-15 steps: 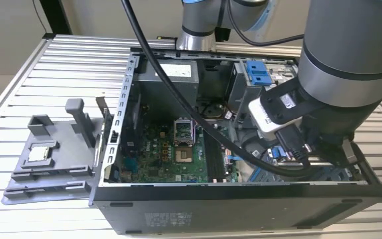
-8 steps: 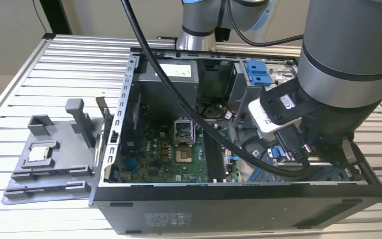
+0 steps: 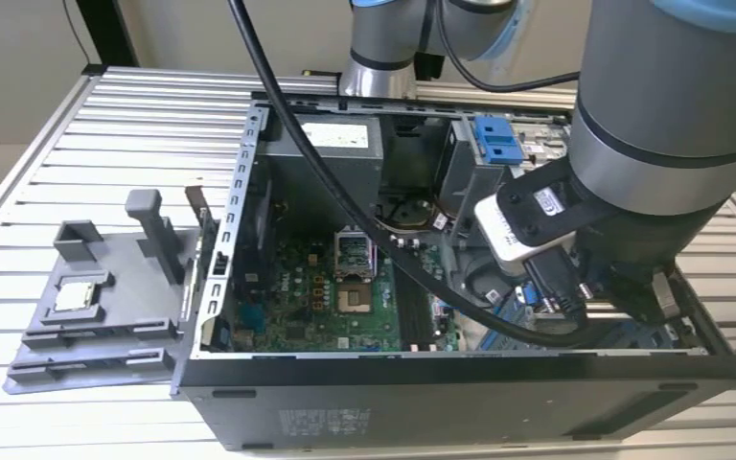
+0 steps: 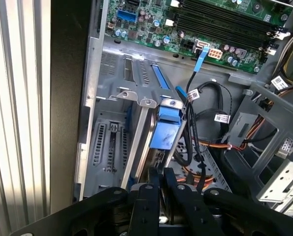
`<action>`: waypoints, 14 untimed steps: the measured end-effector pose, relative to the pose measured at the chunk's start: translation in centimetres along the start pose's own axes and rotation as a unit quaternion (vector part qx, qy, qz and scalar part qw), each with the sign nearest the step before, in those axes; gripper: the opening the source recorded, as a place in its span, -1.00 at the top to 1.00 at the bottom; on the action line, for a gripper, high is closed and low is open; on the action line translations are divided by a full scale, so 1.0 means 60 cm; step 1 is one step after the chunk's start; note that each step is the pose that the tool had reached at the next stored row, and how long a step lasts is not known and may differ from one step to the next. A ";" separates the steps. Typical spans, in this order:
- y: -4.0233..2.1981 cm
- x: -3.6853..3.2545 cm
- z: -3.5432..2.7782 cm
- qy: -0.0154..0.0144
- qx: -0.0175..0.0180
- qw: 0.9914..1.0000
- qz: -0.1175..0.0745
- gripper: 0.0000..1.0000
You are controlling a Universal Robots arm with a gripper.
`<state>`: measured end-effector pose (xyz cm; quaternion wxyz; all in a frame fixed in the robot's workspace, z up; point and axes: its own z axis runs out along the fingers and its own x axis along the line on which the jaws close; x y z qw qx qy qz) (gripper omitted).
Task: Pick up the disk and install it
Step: 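Insert the second disk wire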
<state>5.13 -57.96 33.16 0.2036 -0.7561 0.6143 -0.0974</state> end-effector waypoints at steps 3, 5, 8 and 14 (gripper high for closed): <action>0.003 0.000 0.004 -0.001 0.003 1.000 0.000 1.00; 0.004 0.001 0.007 -0.001 0.005 1.000 0.000 1.00; 0.006 0.002 0.011 0.000 0.008 1.000 -0.001 1.00; 0.009 0.002 0.016 0.000 0.012 1.000 -0.001 1.00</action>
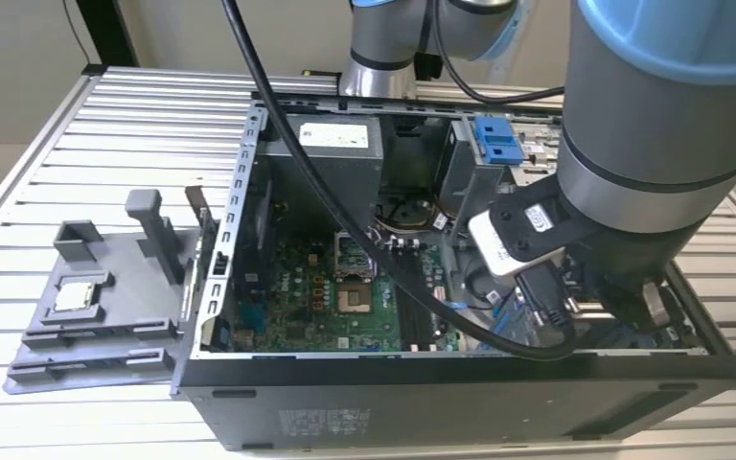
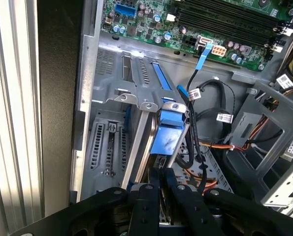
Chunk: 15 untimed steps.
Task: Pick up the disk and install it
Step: 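Insert the second disk wire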
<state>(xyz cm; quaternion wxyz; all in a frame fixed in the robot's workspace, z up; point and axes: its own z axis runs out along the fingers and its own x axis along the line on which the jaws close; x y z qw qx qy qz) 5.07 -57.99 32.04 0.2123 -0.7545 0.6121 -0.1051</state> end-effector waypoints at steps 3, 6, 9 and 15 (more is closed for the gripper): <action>0.000 0.000 0.000 0.000 0.000 1.000 0.000 1.00; 0.001 0.000 0.001 0.000 0.000 1.000 0.000 1.00; 0.002 0.000 0.001 0.000 0.001 1.000 0.000 1.00; 0.002 0.000 -0.001 0.001 0.002 1.000 0.002 1.00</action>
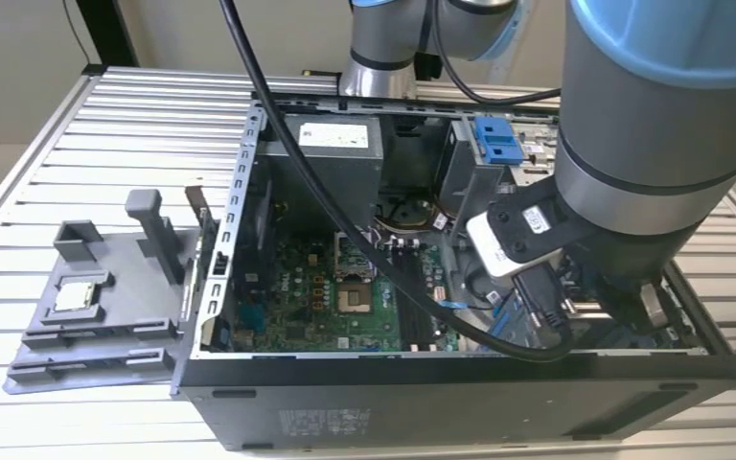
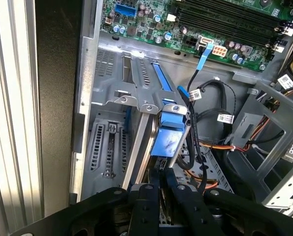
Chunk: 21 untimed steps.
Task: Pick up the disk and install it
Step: 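Insert the second disk wire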
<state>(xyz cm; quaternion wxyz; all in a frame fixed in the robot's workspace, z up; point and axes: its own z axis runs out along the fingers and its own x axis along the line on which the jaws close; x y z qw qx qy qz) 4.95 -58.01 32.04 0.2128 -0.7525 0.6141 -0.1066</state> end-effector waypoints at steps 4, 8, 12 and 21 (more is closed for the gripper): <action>0.000 -0.001 -0.007 0.002 0.002 1.000 0.003 1.00; 0.005 -0.003 -0.011 0.004 0.006 1.000 0.006 1.00; 0.009 -0.004 -0.013 -0.002 0.028 1.000 0.006 1.00; 0.013 -0.003 -0.012 0.003 0.032 0.999 0.016 1.00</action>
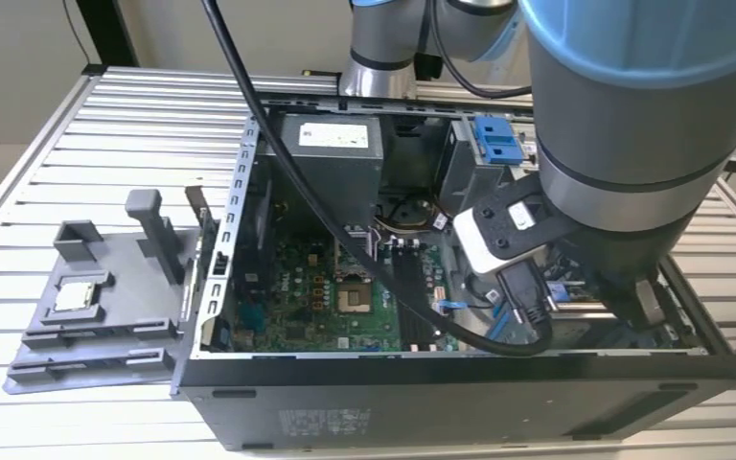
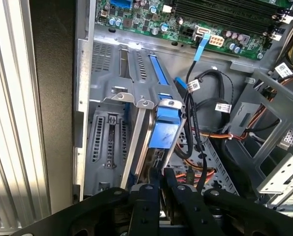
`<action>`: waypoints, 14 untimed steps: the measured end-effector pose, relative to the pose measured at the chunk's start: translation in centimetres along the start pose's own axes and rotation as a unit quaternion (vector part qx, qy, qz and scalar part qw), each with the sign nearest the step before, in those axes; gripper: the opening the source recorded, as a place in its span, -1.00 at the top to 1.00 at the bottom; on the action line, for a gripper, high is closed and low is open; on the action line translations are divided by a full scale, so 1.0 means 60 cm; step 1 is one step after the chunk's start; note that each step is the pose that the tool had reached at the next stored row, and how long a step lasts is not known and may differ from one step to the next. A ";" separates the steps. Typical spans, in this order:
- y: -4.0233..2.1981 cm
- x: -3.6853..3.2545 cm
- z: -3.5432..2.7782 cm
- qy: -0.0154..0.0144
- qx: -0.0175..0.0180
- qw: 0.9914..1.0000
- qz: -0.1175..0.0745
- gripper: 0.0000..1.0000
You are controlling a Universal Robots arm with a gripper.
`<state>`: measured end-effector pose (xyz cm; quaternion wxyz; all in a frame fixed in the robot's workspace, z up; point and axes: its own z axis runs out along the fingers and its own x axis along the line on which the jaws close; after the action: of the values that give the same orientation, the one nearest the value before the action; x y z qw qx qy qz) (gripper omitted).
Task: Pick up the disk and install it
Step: 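Insert the second disk wire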
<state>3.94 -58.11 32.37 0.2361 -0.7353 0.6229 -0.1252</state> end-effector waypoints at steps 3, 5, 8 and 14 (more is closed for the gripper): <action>0.001 0.000 0.002 0.006 0.002 1.000 0.012 1.00; 0.001 0.000 0.002 0.007 0.002 1.000 0.014 1.00; 0.001 0.000 0.002 0.007 0.002 1.000 0.014 1.00; 0.006 0.000 0.004 0.006 0.002 1.000 0.015 1.00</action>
<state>3.74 -58.11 31.99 0.2361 -0.7243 0.6352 -0.1272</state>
